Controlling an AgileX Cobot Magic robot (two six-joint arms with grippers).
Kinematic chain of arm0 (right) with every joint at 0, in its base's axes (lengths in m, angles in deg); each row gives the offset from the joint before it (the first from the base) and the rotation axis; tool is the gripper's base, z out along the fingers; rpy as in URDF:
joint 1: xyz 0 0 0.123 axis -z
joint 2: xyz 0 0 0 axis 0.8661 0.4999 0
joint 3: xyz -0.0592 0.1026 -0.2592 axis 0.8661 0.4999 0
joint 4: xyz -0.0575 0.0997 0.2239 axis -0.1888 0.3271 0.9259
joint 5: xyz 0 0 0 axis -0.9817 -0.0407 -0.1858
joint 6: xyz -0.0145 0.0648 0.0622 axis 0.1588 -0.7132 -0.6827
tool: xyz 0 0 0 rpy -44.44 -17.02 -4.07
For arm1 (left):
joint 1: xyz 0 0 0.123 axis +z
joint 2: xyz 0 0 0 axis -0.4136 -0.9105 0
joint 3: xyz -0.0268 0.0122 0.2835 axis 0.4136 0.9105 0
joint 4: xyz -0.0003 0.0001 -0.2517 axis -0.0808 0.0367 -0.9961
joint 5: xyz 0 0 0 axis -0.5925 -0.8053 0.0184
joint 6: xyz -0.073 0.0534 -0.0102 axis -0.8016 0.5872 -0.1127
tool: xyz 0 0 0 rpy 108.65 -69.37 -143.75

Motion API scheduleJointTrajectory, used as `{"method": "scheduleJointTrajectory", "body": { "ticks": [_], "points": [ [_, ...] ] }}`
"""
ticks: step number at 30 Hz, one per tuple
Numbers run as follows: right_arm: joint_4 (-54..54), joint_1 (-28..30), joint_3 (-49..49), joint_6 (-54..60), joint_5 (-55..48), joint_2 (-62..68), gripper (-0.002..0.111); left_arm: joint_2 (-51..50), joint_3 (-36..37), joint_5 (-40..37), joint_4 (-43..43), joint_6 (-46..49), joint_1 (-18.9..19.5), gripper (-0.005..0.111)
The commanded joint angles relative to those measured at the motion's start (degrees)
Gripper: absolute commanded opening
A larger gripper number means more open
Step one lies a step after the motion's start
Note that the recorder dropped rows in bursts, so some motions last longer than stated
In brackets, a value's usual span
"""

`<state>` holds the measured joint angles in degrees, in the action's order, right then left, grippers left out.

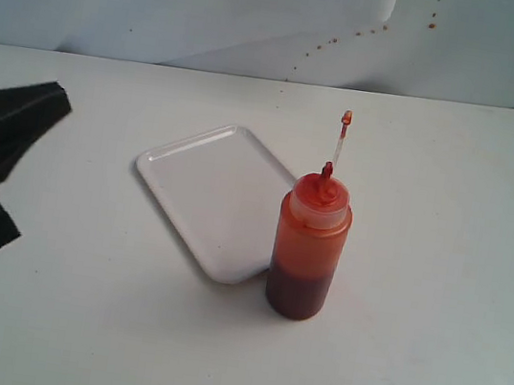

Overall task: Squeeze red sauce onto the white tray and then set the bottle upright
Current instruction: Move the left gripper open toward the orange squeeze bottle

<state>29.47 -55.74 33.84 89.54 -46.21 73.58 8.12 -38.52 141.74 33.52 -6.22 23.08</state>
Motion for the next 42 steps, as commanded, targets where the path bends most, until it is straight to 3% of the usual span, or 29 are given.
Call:
{"method": "scheduleJointTrajectory", "body": {
  "ticks": [1,7,9,19,23,29,37,42],
  "points": [
    [0.6,0.4,0.1,0.1,0.2,-0.4,0.000,-18.5,-4.1,6.8,1.5,3.8,-0.3,0.000],
    [0.5,0.4,0.1,0.1,0.2,-0.4,0.000,-37.4,-14.2,6.8,24.5,7.1,-0.3,0.000],
    [0.5,0.4,0.1,0.1,0.2,-0.4,0.000,-41.1,-17.1,6.8,27.8,8.1,-0.3,0.000],
    [0.5,0.4,0.1,0.1,0.2,-0.4,0.000,-51.5,-24.7,6.8,26.3,7.7,-0.3,0.005],
    [0.5,0.4,0.1,0.1,0.2,-0.4,0.000,-53.3,-25.7,6.8,24.3,7.7,-0.3,0.028],
    [0.6,0.4,0.1,0.1,0.2,-0.4,0.000,-54.1,-25.7,6.8,20.9,7.5,-0.3,0.102],
    [0.6,0.4,0.1,0.1,0.2,-0.4,0.000,-54.1,-25.7,6.8,19.9,7.2,-0.3,0.105],
    [0.6,0.4,0.1,0.1,0.2,-0.4,0.000,-54.1,-26.5,6.8,19.9,7.6,-3.0,0.105]
  ]
}}
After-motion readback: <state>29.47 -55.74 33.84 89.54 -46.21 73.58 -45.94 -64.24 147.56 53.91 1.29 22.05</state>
